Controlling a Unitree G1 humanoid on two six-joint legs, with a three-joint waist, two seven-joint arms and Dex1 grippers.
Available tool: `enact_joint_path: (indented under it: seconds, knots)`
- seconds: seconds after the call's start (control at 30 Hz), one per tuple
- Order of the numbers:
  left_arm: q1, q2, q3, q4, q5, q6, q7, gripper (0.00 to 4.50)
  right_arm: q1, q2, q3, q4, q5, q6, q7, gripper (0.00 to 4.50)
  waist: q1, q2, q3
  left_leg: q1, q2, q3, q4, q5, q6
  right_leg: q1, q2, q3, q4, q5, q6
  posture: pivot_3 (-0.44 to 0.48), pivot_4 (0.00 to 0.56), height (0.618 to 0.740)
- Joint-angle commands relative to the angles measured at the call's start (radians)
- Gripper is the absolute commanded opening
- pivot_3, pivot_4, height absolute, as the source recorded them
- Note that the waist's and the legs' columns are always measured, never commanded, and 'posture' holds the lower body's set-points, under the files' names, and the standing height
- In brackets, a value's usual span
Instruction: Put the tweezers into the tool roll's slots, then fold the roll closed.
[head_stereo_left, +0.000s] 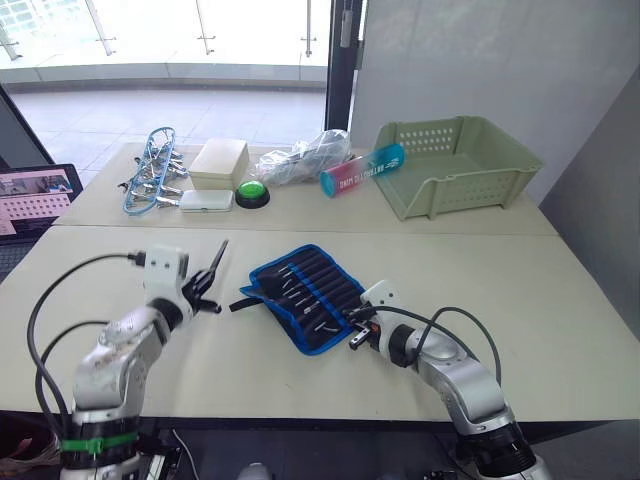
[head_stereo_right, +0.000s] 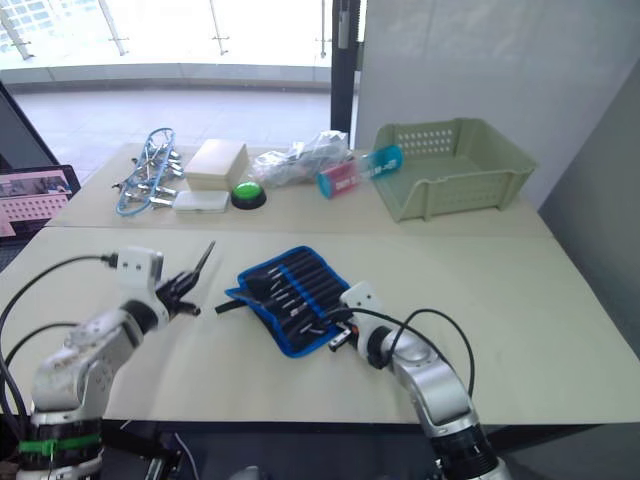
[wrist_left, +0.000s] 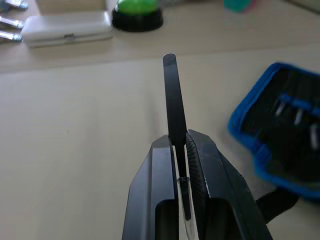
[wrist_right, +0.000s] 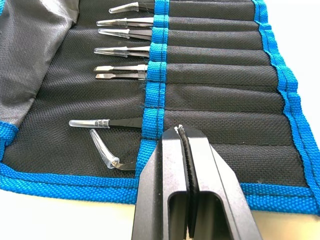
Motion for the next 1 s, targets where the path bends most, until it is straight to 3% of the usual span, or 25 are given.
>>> enact_joint_path:
  seconds: [0.03,0.07,0.2,0.33,0.73,1.0]
  knots:
    - [-0.078,-0.017,-0.048,-0.011,-0.104,0.080,-0.074,0.02,0.033,-0.011,0.025,0.042,-0.010,0.045,0.000,0.00,-0.003,0.000,0.000,0.000,0.000,0.000,0.000,0.000,-0.001,0.001,0.000,0.000,0.000,0.000,0.000,0.000,0.150,0.722]
    - [-0.091,-0.019,-0.053,-0.005,-0.112,0.090,-0.075,0.02,0.033,-0.010,0.025,0.042,-0.010,0.045,0.000,0.00,-0.007,0.000,0.000,0.000,0.000,0.000,-0.001,0.000,-0.001,0.001,0.000,0.000,0.000,0.000,0.000,0.000,0.150,0.722]
    - [-0.203,-0.051,-0.272,0.042,-0.106,0.160,-0.176,0.02,0.032,-0.001,0.021,0.044,-0.010,0.046,-0.011,0.00,-0.003,-0.001,0.000,0.000,0.000,0.000,-0.001,0.001,-0.001,0.001,0.000,0.000,0.001,0.000,0.000,0.000,0.150,0.722]
    - [-0.188,-0.042,-0.331,0.043,-0.083,0.171,-0.195,0.02,0.042,0.000,0.016,0.034,-0.010,0.050,-0.020,0.00,-0.012,0.000,0.001,0.000,0.000,0.000,-0.001,0.001,-0.001,0.001,0.000,0.000,0.001,0.000,0.001,0.000,0.150,0.722]
    - [-0.035,0.125,-0.346,-0.166,-0.120,0.292,-0.248,0.02,0.066,0.004,0.002,0.017,-0.008,0.057,-0.040,0.00,-0.002,0.001,0.001,-0.001,0.000,0.000,-0.001,0.000,-0.001,0.000,0.000,0.000,0.001,0.000,0.001,0.000,0.150,0.722]
    - [-0.031,0.184,-0.340,-0.200,-0.142,0.372,-0.246,0.02,0.064,0.003,0.003,0.022,-0.008,0.054,-0.039,0.00,-0.001,0.001,0.002,-0.001,0.000,0.000,0.000,0.000,0.000,0.000,0.000,0.000,0.001,0.000,0.001,0.000,0.150,0.722]
